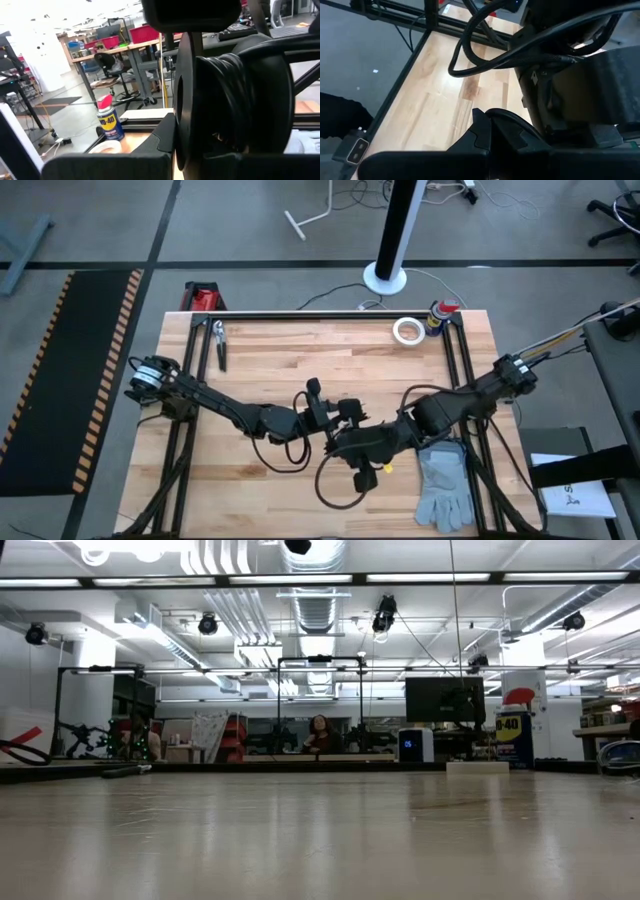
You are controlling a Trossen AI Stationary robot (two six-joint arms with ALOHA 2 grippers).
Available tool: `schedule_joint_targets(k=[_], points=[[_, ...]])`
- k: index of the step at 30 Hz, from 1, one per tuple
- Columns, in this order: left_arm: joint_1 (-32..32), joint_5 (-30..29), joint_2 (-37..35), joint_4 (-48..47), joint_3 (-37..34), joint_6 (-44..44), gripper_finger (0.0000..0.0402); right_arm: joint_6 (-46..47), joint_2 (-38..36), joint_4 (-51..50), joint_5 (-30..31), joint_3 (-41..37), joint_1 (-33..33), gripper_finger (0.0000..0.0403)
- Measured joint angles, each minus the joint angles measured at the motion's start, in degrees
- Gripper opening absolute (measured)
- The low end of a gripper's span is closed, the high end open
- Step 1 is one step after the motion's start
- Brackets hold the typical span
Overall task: Coil cords
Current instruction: Coil the black wire into the spool
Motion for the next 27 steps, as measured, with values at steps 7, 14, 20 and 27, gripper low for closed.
schedule_joint_targets(k=[7, 14, 20, 27], points=[[0.0, 0.0, 0.0, 1.6, 0.0, 0.4, 0.0000, -1.3, 0.0, -1.3, 6.7, -0.1, 3.4, 0.0022], [0.0, -0.1, 0.0, 2.4, 0.0, 0.2, 0.0000, -0.5, 0.0, -1.4, 7.0, -0.1, 3.9, 0.0113], [0.0, 0.1, 0.0, 2.6, 0.0, -0.2, 0.0000, 1.6, -0.9, -1.4, 2.0, -0.1, 3.8, 0.0159], [0.0, 0.5, -0.1, 3.0, 0.0, -0.4, 0.0000, 5.3, -1.8, -4.4, -3.6, 1.2, 4.3, 0.0186]])
